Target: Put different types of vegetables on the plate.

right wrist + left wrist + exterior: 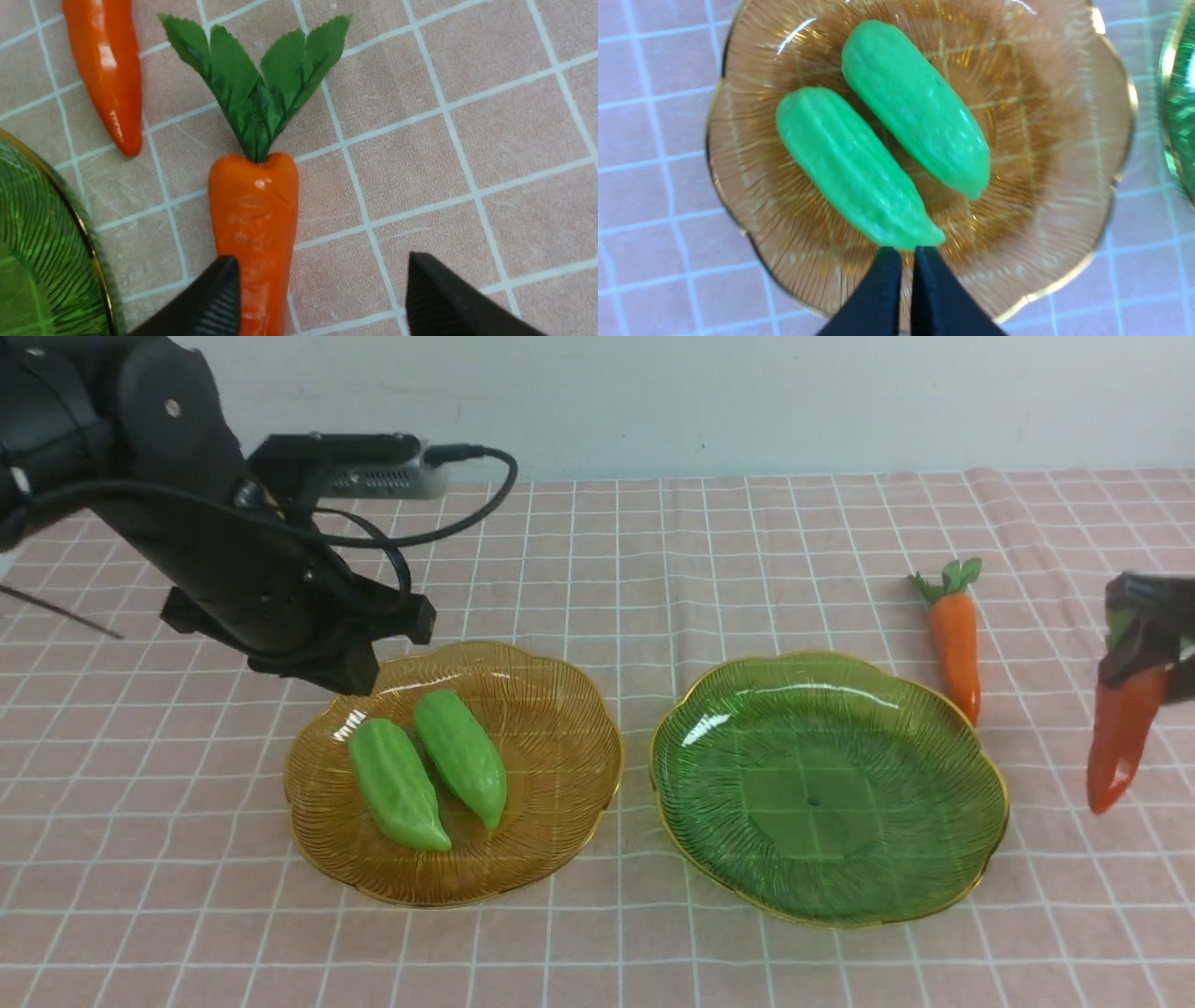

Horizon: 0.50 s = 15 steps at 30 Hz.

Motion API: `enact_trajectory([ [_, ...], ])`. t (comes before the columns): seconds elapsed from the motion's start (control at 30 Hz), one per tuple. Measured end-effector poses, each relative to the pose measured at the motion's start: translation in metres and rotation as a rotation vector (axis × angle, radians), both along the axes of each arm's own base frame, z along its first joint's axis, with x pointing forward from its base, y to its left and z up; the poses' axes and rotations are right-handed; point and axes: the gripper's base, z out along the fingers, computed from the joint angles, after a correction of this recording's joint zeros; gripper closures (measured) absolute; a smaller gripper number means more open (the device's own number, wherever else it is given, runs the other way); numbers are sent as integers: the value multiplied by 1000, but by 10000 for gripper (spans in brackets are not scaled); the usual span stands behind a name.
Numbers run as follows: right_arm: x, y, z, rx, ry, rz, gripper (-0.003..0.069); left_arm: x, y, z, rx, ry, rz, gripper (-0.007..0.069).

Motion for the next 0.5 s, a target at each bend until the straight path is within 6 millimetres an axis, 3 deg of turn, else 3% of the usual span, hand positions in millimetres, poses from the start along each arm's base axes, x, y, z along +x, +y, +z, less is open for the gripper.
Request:
enact_trajectory([
  [0.1,-1,18,47,43,-71,45,337,-21,5,26,-8,-44,-8,619],
  [0.13,-1,18,47,48,-70,45,337,-24,6,29,-9,-52,-10,620],
  [0.17,-1,44,62,72,-117,112,337,-40,10,42,-15,-89,-13,627],
  [0.23,0,56,64,79,-124,146,337,-47,11,46,-18,-103,-14,628],
  [0.33,3,106,55,96,-116,268,337,-75,19,53,-19,-136,-15,628],
  [0.43,8,152,32,95,-89,378,337,-98,25,48,-14,-136,-15,628],
  [0.47,8,152,32,94,-91,378,337,-99,25,49,-15,-140,-15,628],
  [0.5,8,168,20,92,-71,421,331,-108,27,43,-12,-134,-13,628],
])
